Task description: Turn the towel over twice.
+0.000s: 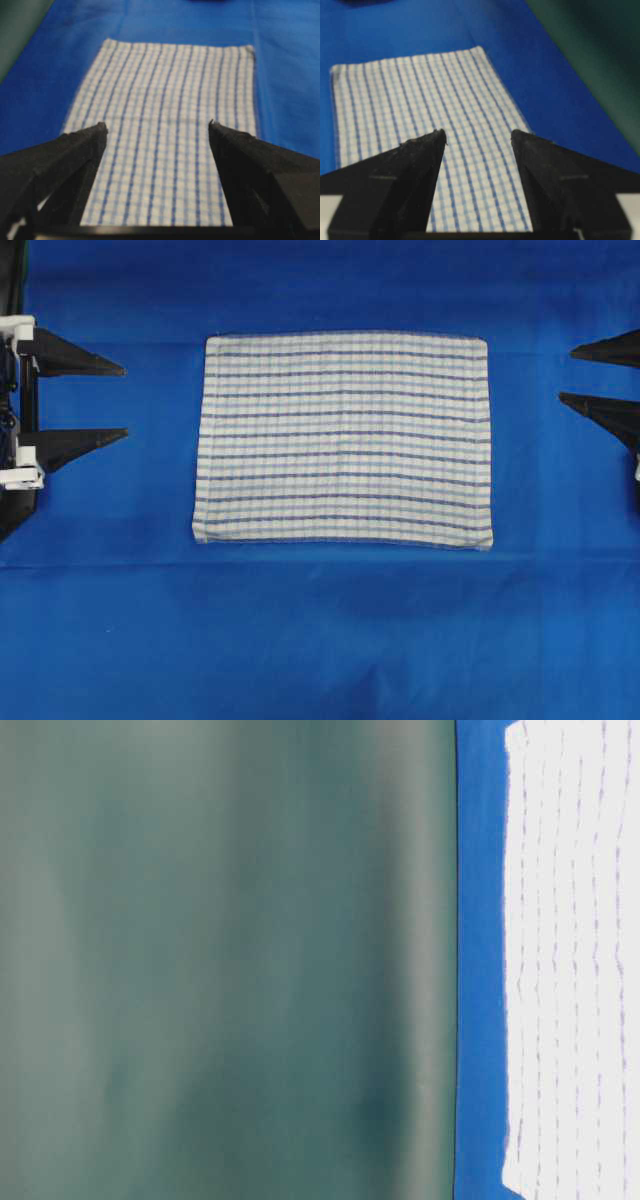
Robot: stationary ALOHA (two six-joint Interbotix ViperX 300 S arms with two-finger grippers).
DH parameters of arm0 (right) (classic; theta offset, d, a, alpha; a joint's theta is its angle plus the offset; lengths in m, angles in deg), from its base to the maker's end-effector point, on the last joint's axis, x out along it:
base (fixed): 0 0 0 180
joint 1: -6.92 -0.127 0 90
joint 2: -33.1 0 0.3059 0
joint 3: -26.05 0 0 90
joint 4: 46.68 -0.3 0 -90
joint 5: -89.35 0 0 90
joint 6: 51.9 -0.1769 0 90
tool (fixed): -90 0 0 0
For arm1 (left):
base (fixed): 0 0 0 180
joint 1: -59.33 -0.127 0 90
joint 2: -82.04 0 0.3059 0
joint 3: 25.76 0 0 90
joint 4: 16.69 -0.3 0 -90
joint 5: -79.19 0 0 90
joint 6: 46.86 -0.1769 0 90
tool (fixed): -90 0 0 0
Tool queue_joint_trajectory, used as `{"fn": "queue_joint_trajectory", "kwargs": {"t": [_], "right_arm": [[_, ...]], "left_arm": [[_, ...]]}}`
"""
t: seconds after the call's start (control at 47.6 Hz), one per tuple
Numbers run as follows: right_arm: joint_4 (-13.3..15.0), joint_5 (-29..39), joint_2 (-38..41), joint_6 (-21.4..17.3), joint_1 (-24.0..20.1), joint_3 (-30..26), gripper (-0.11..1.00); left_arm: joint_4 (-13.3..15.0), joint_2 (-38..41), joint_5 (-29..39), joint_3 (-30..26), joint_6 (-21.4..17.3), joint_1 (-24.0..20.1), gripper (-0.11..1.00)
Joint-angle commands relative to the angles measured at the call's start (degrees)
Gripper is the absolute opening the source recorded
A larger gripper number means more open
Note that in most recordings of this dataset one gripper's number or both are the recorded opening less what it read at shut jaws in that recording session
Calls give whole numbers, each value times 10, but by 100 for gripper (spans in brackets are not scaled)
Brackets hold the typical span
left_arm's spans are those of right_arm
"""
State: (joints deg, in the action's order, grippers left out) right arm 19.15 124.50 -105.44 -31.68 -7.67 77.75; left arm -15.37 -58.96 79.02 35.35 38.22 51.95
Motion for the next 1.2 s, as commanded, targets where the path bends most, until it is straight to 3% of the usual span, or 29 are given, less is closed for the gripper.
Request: {"fn": "queue_joint_trajectory", "kwargs": {"t": [0.0, 0.378, 0.735, 0.945, 1.176], "right_arm": [[4, -3, -1, -2, 2, -8, 64], [13, 11, -12, -2, 2, -4, 63], [15, 18, -123, -2, 2, 57, 61], [19, 15, -173, -27, 2, 111, 61], [55, 15, -179, -65, 1, 132, 61]], "left_arm": [[0, 3, -5, -6, 0, -2, 78], [-1, -13, 7, -8, -2, -2, 78], [0, -115, 68, 30, -1, -2, 77], [0, -180, 69, 70, 0, -2, 77], [0, -194, 68, 78, 3, -2, 77]]}}
